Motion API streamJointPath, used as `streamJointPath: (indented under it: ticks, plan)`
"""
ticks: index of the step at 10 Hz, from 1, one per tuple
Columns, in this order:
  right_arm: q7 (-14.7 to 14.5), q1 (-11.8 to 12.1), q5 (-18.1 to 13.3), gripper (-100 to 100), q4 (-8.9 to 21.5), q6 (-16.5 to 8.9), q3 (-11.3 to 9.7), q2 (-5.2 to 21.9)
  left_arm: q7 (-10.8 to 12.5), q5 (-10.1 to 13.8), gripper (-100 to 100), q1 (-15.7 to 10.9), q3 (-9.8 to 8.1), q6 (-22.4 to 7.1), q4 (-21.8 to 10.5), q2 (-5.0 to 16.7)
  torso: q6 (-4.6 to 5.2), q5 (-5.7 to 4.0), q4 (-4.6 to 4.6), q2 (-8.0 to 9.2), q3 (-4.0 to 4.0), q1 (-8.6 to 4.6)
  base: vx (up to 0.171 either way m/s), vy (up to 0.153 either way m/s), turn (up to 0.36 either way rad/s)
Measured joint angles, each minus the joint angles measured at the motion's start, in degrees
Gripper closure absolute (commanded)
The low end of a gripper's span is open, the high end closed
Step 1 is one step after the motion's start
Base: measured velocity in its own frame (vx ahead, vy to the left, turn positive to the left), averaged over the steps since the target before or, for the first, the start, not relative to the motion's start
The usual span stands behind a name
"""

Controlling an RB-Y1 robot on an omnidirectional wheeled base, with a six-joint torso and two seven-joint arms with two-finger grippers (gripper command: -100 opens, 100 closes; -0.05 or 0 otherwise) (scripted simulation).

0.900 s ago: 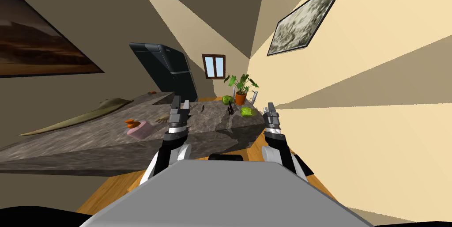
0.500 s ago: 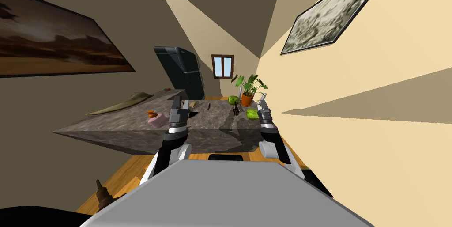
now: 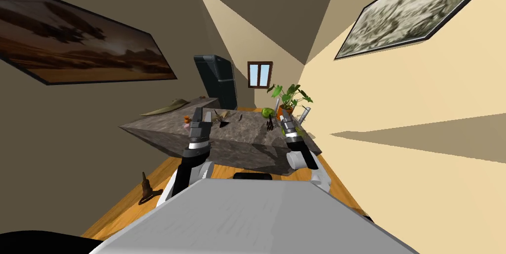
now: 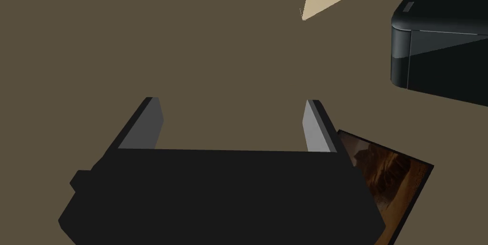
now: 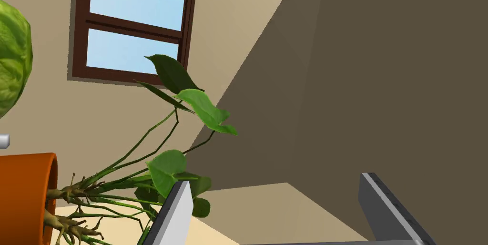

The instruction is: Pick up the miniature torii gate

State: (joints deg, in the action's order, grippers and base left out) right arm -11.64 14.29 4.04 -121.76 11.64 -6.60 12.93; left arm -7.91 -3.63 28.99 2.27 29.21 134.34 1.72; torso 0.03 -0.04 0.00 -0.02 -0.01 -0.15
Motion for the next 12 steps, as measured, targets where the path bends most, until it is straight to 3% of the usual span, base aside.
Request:
streamJointPath:
  ticks: [6,12]
  plan:
    - [-0.72,-8.64,5.67,-100,3.8,-7.34,-4.99,8.32,0.0,0.0,0,0.0,0.0,0.0,0.0,0.0,0.02,0.01,0.0,0.01,0.0,0.03,-0.016,-0.03,0.282]
    - [-1.75,-18.17,12.45,-100,8.1,-16.57,-11.27,16.55,0.0,0.0,0,0.0,-0.01,0.0,0.0,0.0,0.04,0.0,0.03,0.1,0.06,0.0,-0.04,-0.04,0.286]
